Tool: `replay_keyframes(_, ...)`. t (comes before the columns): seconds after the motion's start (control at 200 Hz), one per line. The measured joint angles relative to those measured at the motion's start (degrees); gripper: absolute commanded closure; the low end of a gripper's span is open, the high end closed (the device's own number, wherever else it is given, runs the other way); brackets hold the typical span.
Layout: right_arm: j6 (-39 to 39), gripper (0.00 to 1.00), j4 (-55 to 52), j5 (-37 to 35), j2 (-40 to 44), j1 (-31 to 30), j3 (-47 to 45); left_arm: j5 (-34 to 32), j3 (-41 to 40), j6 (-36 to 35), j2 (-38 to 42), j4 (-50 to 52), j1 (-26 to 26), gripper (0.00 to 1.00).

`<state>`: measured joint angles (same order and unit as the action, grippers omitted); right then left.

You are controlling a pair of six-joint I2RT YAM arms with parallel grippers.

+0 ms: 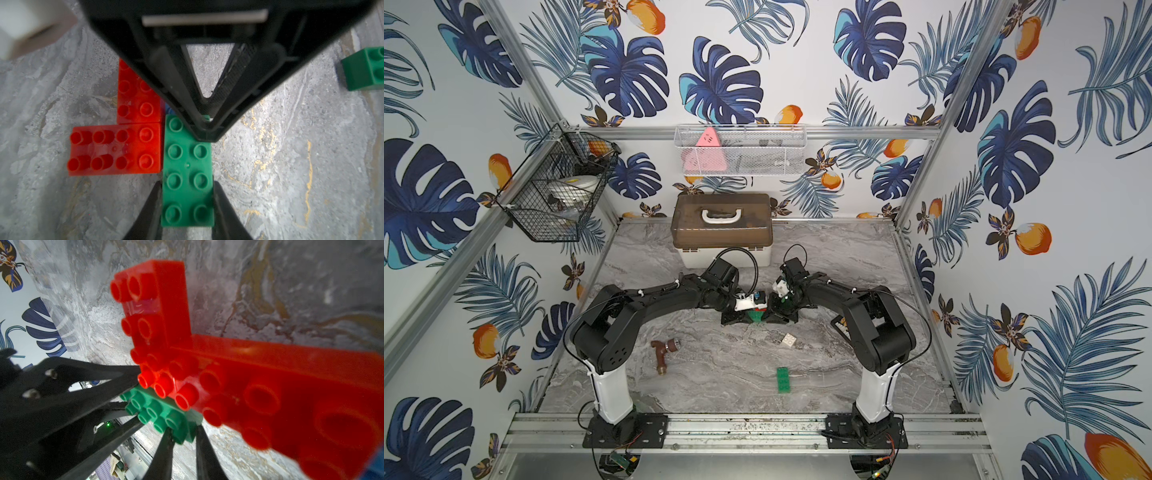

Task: Assemble a small pinwheel with lego
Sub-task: Assemble the lego brick with the lego brick.

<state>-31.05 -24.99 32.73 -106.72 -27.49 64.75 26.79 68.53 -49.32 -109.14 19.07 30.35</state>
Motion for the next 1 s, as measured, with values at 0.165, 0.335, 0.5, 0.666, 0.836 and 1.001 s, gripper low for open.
replay_keyframes(0.165, -0.26, 0.82, -2.51, 0.63, -1.2, 0.13, 2.03, 0.0, 0.04, -0.37, -0.17, -0.02, 0.0, 1.0)
replay_keyframes(0.335, -0.52, 0.82, -2.8, 1.68, -1.79, 0.37, 2.34, 0.02, 2.38, -2.75, -2.05, 2.69, -0.04, 1.0)
replay_keyframes(0.5, -1.09, 0.82, -2.91, 2.27, -2.03, 0.55, 2.51, 0.04, 3.67, -3.26, -3.08, 4.48, -0.07, 1.0)
replay_keyframes(0.666, -1.07, 0.82, -3.91, 2.86, -2.69, 0.7, 3.34, -0.13, 4.09, -3.32, -3.5, 5.18, 0.04, 1.0)
replay_keyframes(0.836, -1.09, 0.82, -4.5, 3.34, -3.15, 0.92, 3.74, -0.09, 4.79, -3.54, -4.22, 6.56, 0.07, 1.0)
replay_keyframes(1.001, -1.38, 0.83, -4.42, 3.65, -3.43, 0.96, 3.91, -1.6, 4.22, -3.93, -4.57, 5.53, 0.66, 1.0)
